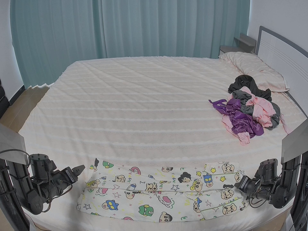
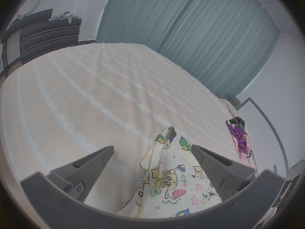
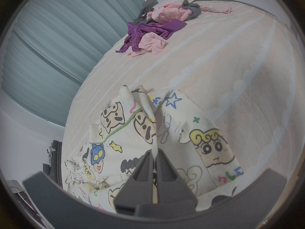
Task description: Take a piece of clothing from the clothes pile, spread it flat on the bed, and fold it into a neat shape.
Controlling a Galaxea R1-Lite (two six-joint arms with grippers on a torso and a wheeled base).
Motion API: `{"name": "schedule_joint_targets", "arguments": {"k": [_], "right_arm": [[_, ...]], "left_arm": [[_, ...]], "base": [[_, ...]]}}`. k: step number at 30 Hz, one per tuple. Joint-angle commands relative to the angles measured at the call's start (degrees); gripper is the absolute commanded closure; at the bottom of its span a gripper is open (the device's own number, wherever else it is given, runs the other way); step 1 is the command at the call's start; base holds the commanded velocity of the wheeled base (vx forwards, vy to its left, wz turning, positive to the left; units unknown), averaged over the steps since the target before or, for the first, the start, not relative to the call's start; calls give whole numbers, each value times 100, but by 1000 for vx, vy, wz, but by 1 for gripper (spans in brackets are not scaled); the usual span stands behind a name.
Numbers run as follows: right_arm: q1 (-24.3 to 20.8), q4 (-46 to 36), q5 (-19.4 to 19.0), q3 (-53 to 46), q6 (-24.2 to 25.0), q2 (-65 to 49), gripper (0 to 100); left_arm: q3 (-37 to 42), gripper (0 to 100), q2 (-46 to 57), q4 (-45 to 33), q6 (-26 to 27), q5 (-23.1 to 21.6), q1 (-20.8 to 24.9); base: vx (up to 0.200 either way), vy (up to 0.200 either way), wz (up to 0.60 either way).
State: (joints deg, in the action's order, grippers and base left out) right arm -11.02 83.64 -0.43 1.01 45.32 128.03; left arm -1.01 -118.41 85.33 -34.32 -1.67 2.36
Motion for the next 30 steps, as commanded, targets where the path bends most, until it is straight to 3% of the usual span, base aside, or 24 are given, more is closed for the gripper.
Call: {"name": "schedule_joint_targets", "arguments": {"k": [1,2,3,7,10,14,17,18,19,20,25,30], "right_arm": [[-32,-32,-19,-101,3,-146,100],[-111,-23,-54,-101,20,-58,100],[-164,-14,-72,-101,20,12,0],[-313,135,-28,-101,3,188,0],[-287,161,8,-101,11,73,0],[-84,82,87,-101,11,-340,0],[109,21,95,-101,-15,-595,0],[109,21,95,-101,-15,-595,0],[170,-32,104,-101,-24,-665,0],[206,-85,113,-101,-50,-700,0],[232,-76,306,-101,-68,-700,0],[214,-76,324,-101,-68,-700,0]], "left_arm": [[13,0,178,1,21,-9,10],[-127,0,169,-17,30,-9,27],[-215,0,169,-34,30,-9,27],[-567,0,178,-289,127,-26,62],[-1085,0,371,-1054,224,-26,141],[-2245,0,1171,-3524,250,-167,133],[-3195,0,1795,-5571,259,-861,97],[-3195,0,1795,-5571,259,-861,97],[-3344,0,1892,-6046,338,-1230,71],[-3335,0,1892,-6152,646,-1441,62],[-2940,0,1303,-6134,2043,-1485,62],[-2931,0,731,-6125,2421,-1485,62]], "base": [[0,0,0],[0,0,0],[0,0,0],[0,0,0],[0,0,0],[0,0,0],[0,0,0],[0,0,0],[0,0,0],[0,0,0],[0,0,0],[0,0,0]]}}
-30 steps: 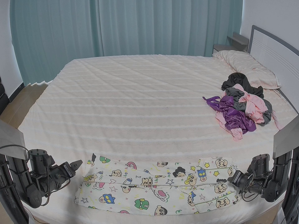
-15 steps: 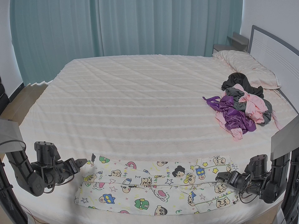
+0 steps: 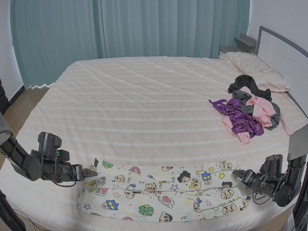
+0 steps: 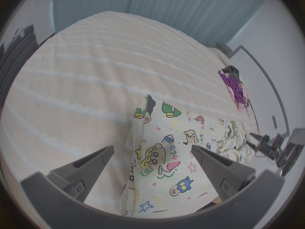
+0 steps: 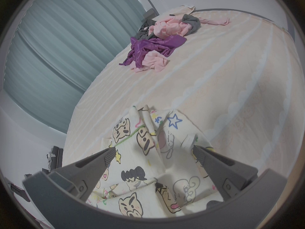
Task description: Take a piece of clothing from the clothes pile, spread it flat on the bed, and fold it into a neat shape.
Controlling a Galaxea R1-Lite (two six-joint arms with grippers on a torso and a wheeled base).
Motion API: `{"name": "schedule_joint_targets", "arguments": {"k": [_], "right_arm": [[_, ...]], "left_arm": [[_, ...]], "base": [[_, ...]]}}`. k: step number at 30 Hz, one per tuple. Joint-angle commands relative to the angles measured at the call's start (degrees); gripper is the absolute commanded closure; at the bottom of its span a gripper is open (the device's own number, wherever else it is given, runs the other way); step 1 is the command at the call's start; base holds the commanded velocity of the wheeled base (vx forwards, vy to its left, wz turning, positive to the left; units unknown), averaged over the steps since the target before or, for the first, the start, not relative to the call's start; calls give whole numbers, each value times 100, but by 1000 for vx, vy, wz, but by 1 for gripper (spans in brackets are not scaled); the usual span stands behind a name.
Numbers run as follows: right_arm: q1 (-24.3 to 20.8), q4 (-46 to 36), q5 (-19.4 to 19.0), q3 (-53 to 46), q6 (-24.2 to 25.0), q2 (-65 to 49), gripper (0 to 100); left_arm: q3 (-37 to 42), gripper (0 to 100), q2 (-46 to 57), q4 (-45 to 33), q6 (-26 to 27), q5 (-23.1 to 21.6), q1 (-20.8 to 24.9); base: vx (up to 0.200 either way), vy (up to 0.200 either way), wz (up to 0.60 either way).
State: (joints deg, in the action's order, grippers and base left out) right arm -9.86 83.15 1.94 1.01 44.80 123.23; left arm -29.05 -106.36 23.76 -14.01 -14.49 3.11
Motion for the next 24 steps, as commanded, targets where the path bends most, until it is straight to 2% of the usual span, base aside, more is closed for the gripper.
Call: {"name": "schedule_joint_targets", "arguments": {"k": [1,10,15,24], "right_arm": [[90,-27,87,-101,-15,-221,0],[107,34,87,-101,-103,-221,0],[125,61,105,-101,-121,-230,0],[142,87,123,-101,-138,-239,0]], "left_arm": [[-127,0,-499,23,390,-212,-12],[-162,0,-956,331,399,-45,146],[-136,0,-1203,480,399,237,173],[-118,0,-1229,472,320,201,419]], "base": [[0,0,0],[0,0,0],[0,0,0],[0,0,0]]}}
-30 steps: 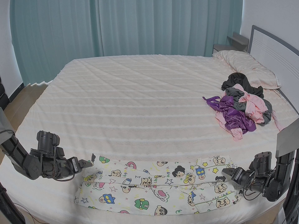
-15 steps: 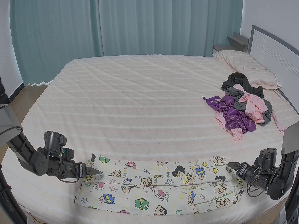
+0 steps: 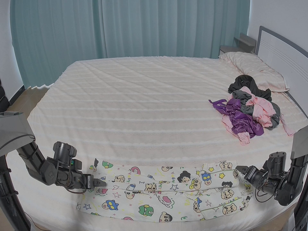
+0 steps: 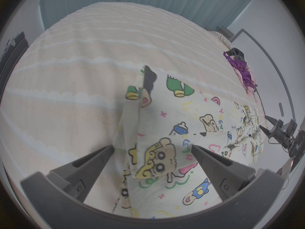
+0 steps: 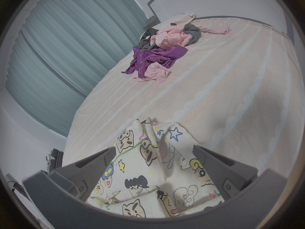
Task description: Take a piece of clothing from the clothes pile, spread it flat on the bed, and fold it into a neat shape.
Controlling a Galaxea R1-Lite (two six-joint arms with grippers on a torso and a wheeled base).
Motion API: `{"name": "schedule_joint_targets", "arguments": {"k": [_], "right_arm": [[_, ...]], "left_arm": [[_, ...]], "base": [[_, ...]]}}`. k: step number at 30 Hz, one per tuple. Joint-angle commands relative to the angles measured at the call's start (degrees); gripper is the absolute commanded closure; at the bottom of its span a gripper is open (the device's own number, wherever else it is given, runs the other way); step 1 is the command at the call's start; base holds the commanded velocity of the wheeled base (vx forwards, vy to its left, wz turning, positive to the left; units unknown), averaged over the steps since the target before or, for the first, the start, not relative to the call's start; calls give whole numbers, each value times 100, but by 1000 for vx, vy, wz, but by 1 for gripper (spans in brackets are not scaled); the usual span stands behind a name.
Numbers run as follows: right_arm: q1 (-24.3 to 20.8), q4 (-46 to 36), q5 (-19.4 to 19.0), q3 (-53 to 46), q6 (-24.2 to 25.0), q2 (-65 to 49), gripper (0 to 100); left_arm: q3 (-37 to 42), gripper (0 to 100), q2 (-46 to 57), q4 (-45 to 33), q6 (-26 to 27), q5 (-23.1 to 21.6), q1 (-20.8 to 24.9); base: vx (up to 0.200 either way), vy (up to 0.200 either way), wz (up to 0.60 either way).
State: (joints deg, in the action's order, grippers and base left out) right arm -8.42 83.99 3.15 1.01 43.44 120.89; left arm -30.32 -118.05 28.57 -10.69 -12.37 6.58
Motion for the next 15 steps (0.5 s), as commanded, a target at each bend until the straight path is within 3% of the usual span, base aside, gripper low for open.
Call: {"name": "schedule_joint_targets", "arguments": {"k": [1,11,12,15], "right_arm": [[-1,3,2,-101,-2,-4,0],[-1,-6,-7,-101,7,-145,0],[-1,-6,-7,-101,7,-145,0],[-1,-6,2,-101,7,-136,0]], "left_arm": [[8,0,-77,-10,-12,-11,106],[-27,0,-297,175,-240,-19,185],[-18,100,-315,245,-320,-19,203],[-18,100,-324,315,-469,-11,291]], "base": [[0,0,0],[0,0,0],[0,0,0],[0,0,0]]}}
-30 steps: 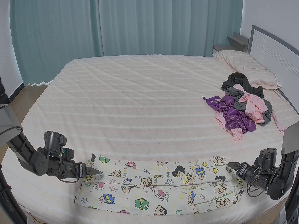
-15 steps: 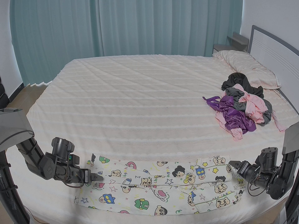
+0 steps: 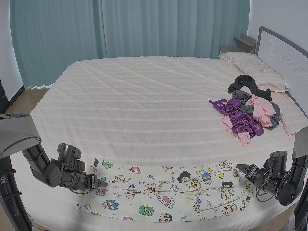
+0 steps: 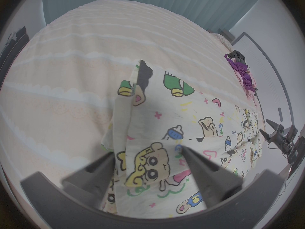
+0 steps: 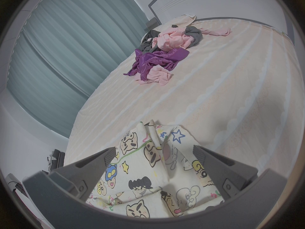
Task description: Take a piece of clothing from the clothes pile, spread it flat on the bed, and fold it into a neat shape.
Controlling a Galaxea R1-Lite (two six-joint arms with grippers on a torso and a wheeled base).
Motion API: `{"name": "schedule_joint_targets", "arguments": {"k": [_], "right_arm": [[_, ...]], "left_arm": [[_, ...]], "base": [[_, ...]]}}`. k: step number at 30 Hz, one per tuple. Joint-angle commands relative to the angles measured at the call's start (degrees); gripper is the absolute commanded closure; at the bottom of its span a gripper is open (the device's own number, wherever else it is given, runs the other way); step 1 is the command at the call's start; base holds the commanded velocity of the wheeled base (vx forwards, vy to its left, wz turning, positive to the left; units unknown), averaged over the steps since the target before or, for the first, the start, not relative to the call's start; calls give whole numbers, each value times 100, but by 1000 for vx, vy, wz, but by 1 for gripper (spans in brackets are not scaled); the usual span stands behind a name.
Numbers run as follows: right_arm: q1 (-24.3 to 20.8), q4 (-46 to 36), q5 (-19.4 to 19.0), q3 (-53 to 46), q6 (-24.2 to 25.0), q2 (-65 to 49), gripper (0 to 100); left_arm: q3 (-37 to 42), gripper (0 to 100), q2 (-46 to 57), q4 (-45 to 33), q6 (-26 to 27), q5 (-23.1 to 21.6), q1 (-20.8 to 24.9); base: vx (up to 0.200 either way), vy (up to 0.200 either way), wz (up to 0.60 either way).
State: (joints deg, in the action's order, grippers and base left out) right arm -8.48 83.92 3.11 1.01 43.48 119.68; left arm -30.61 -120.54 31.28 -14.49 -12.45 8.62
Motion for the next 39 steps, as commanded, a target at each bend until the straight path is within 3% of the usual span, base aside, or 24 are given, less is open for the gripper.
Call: {"name": "schedule_joint_targets", "arguments": {"k": [1,8,12,17,23,29,39], "right_arm": [[14,2,6,-101,2,-14,0],[84,10,6,-101,-7,-32,0],[207,177,-3,-101,-15,-14,0],[374,283,-3,-101,-51,-32,0],[514,300,-3,-101,-94,-23,0],[514,300,-3,-101,-94,-23,0],[550,300,-12,-101,-94,-14,0]], "left_arm": [[11,100,-75,45,-97,-12,87],[46,100,-13,36,-177,-3,79],[-15,100,250,45,-677,5,123],[-15,100,435,-8,-686,49,79],[64,100,971,-78,-677,58,-220],[-77,100,1472,-676,-607,67,-528],[-428,100,1982,-1528,52,146,-1521]], "base": [[0,0,0],[0,0,0],[0,0,0],[0,0,0],[0,0,0],[0,0,0],[0,0,0]]}}
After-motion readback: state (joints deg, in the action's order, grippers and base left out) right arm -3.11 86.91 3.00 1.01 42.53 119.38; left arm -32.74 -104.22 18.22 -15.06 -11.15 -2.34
